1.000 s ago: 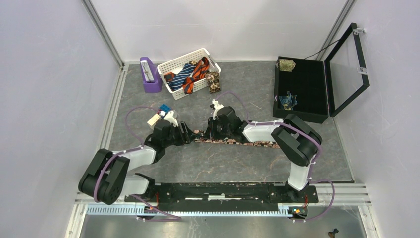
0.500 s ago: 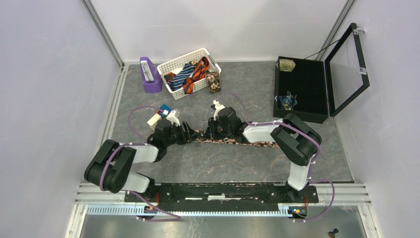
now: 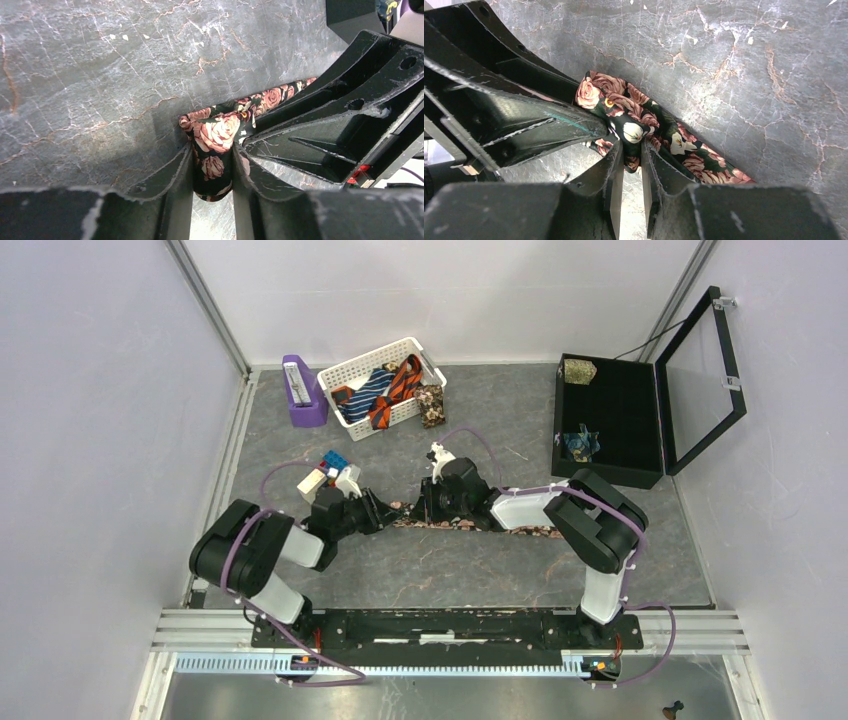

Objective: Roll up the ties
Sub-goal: Roll the tie at the center of the board.

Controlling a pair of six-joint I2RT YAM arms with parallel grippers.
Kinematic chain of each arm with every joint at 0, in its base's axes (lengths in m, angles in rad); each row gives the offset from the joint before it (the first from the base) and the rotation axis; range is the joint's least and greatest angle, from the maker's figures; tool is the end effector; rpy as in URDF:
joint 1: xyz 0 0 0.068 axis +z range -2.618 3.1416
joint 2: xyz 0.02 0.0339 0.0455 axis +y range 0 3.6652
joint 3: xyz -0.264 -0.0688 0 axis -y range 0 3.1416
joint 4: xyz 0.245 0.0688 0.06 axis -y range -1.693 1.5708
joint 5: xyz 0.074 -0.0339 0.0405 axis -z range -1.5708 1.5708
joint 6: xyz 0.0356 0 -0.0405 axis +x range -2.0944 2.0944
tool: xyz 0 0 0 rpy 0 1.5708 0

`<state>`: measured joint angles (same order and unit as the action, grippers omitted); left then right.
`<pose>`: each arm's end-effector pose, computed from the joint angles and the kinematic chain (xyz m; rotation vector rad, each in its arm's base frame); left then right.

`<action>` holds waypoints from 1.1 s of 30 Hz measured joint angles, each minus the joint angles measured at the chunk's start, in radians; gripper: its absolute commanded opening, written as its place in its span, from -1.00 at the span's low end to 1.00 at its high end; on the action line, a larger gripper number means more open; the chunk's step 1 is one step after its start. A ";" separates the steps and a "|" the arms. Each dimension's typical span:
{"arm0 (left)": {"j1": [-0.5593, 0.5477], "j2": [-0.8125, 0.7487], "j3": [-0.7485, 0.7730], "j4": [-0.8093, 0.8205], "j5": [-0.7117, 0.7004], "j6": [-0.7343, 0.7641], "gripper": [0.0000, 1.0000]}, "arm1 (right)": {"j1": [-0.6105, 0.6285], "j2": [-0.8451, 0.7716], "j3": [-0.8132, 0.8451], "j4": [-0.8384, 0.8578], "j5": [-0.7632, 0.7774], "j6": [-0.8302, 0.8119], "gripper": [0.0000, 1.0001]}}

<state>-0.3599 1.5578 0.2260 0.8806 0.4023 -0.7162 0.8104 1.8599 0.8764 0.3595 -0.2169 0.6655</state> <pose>0.2094 -0.0937 0.1071 -0.1101 2.1549 -1.0621 0.2489 0.2728 0.1323 -0.3052 2.3679 1.0135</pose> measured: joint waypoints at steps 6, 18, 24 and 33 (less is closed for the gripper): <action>0.000 0.023 -0.011 0.046 0.002 -0.029 -0.76 | 0.000 0.001 -0.002 0.008 0.000 0.000 -0.25; -0.051 -0.260 0.082 -0.435 -0.126 0.067 -0.89 | -0.053 -0.080 -0.033 -0.037 -0.034 -0.035 -0.07; -0.108 -0.280 0.129 -0.588 -0.240 0.094 -0.90 | -0.061 -0.158 -0.050 -0.022 -0.035 -0.035 -0.39; -0.196 -0.299 0.198 -0.724 -0.342 0.127 -0.89 | -0.011 -0.117 -0.063 0.038 -0.039 0.005 -0.43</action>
<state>-0.5560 1.2583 0.4244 0.1562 0.0601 -0.5888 0.7990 1.7432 0.8131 0.3977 -0.2554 0.6704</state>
